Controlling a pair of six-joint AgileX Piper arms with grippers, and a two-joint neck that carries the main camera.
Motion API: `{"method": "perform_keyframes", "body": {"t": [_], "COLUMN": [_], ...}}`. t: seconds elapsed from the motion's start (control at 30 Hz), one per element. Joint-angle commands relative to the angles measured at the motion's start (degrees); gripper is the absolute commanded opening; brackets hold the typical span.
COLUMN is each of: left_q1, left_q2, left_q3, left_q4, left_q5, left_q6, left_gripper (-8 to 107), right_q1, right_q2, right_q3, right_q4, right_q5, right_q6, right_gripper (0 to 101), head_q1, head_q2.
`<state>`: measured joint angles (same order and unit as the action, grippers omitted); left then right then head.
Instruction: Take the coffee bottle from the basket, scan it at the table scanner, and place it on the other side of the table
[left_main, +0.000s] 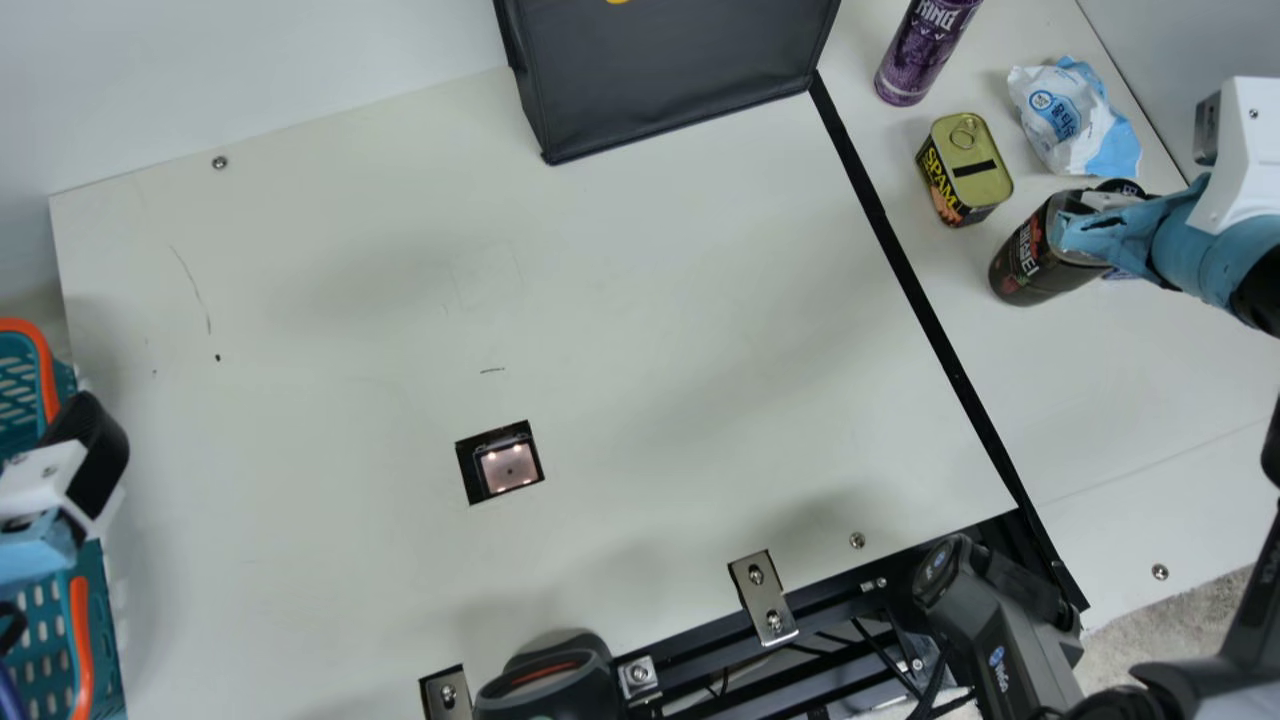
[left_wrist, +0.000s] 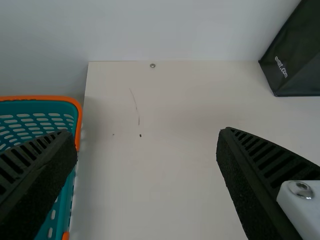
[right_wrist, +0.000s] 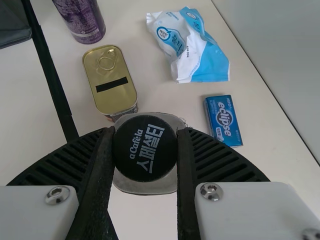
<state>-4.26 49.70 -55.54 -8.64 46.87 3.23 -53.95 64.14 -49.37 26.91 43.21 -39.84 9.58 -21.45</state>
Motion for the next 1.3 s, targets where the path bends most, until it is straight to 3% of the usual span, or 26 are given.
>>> {"method": "perform_keyframes", "body": {"t": [0.0,0.63,0.9,1.27], "left_q1": [0.0,0.0,0.0,0.0], "left_q2": [0.0,0.0,0.0,0.0], "left_q3": [0.0,0.0,0.0,0.0], "left_q4": [0.0,0.0,0.0,0.0], "left_q5": [0.0,0.0,0.0,0.0], "left_q6": [0.0,0.0,0.0,0.0], "left_gripper": [90,90,90,90], "right_q1": [0.22,2.21,3.91,11.02], "right_q2": [0.06,0.06,-2.58,-8.52], "right_q3": [0.0,-0.08,-2.05,-4.72], "right_q4": [-0.4,-3.83,-7.69,-15.51], "right_q5": [-0.32,-1.47,0.23,5.67], "right_q6": [0.2,3.9,7.56,15.89], "right_gripper": [30,94,95,95], "head_q1": [-1.66,-1.66,-1.66,-1.66], "head_q2": [-0.13,-0.13,-0.13,-0.13]}}
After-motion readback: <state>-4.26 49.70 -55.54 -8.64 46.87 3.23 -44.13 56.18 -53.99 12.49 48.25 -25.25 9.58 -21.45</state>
